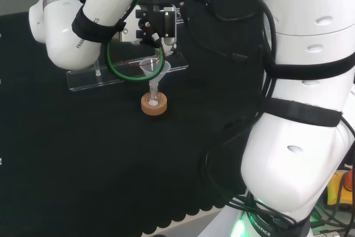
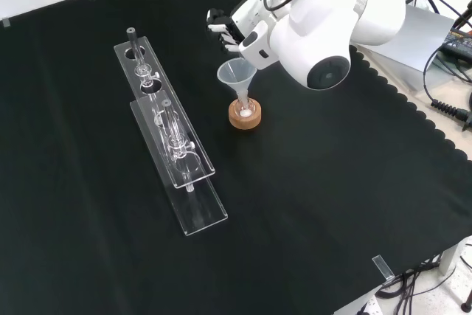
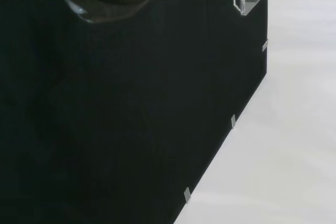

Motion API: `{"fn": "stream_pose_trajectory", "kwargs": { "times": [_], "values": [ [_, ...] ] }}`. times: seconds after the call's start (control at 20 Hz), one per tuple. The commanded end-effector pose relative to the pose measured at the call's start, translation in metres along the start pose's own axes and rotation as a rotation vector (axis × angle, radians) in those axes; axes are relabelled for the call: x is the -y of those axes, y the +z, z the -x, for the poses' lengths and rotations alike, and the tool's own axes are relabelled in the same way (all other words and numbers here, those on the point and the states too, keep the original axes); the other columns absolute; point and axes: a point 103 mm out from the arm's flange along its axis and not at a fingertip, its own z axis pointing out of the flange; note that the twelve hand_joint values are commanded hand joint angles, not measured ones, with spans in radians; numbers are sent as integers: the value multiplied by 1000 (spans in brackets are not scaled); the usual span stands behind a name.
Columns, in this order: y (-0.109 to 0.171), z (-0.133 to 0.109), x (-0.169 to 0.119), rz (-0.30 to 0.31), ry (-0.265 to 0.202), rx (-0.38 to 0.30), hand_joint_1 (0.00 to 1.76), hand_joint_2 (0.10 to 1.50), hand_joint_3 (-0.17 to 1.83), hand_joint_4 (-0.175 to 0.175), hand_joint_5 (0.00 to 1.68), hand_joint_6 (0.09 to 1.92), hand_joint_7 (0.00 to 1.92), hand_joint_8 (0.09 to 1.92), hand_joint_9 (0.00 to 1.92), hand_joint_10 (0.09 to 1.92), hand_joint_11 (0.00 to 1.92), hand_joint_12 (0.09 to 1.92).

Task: Pour all the NaCl from the weighing funnel into the round-bottom flask.

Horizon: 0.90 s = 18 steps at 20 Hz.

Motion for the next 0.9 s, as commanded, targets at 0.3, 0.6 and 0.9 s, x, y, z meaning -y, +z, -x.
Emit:
{"fn": "stream_pose_trajectory", "kwargs": {
  "times": [0.3, 0.6, 0.9],
  "values": [
    [-2, 2, 2, 6, 7, -4, 1256, 998, 22, 72, 1198, 687, 1282, 501, 1409, 98, 974, 935],
    [0, 5, 5, 19, 12, -27, 1256, 997, 22, 72, 1199, 686, 1282, 500, 1410, 97, 975, 935],
    [15, 16, 8, 42, 23, -102, 1256, 997, 22, 72, 1200, 685, 1282, 499, 1410, 97, 977, 935]
  ]
}}
